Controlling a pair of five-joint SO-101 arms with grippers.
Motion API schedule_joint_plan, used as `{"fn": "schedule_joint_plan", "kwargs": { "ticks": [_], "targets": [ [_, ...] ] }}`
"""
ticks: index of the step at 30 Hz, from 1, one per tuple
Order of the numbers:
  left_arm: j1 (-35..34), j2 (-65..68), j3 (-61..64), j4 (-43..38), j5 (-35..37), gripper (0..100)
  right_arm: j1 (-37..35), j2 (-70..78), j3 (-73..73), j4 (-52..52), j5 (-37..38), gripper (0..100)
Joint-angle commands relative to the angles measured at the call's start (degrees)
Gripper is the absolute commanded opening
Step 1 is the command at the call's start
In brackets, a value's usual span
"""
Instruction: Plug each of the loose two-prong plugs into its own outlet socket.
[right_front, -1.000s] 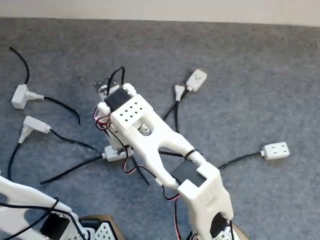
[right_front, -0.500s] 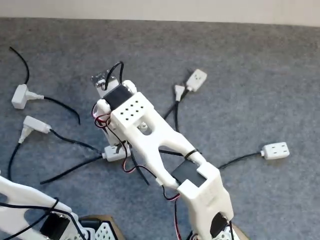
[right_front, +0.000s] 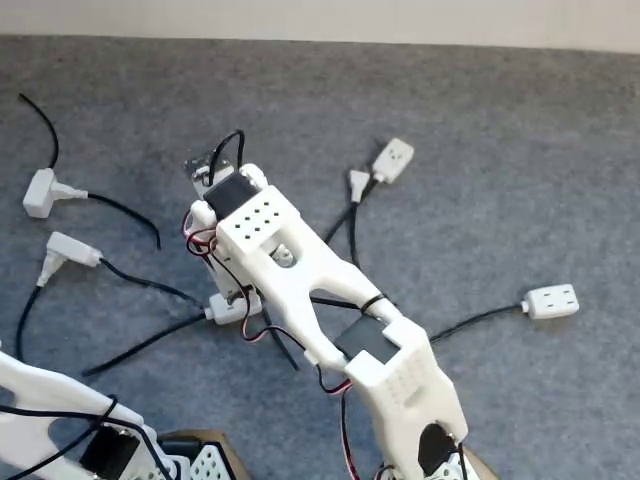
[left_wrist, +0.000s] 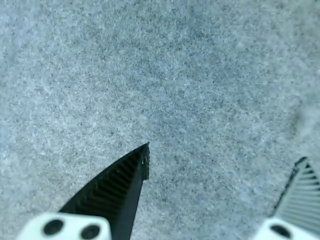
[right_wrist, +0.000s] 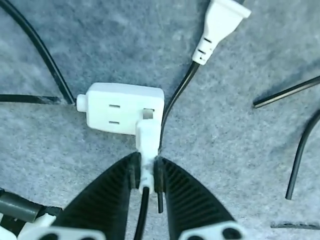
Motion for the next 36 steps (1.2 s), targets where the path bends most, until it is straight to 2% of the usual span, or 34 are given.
{"fn": "schedule_joint_plan", "kwargs": {
  "ticks": [1,12,18,27,30,33,36],
  "targets": [
    [0.6,-0.7,-2.2,0.2,0.4,42,-0.2,0.1,-1.5,2.3,0.3,0.5],
    [3.1,-0.7,-2.2,0.5,0.4,42,1.5,0.7,-1.1,1.2,0.5,0.5],
    [4.6,-0.7,-2.2,3.3,0.4,42,1.5,8.1,-2.1,0.8,0.6,0.5],
    [5.4,-0.7,-2.1,3.4,0.4,42,1.6,18.0,-14.0,0.9,0.9,0.5],
    [5.8,-0.7,-2.2,5.9,0.0,42,1.2,19.2,-16.1,2.4,4.2,0.8],
    [8.3,-1.0,-2.4,9.7,-5.2,42,0.7,18.4,-19.6,2.7,4.7,5.8],
    [12.2,-1.1,-3.0,14.4,-7.3,42,0.5,14.9,-21.0,2.7,5.2,17.3]
  ]
}}
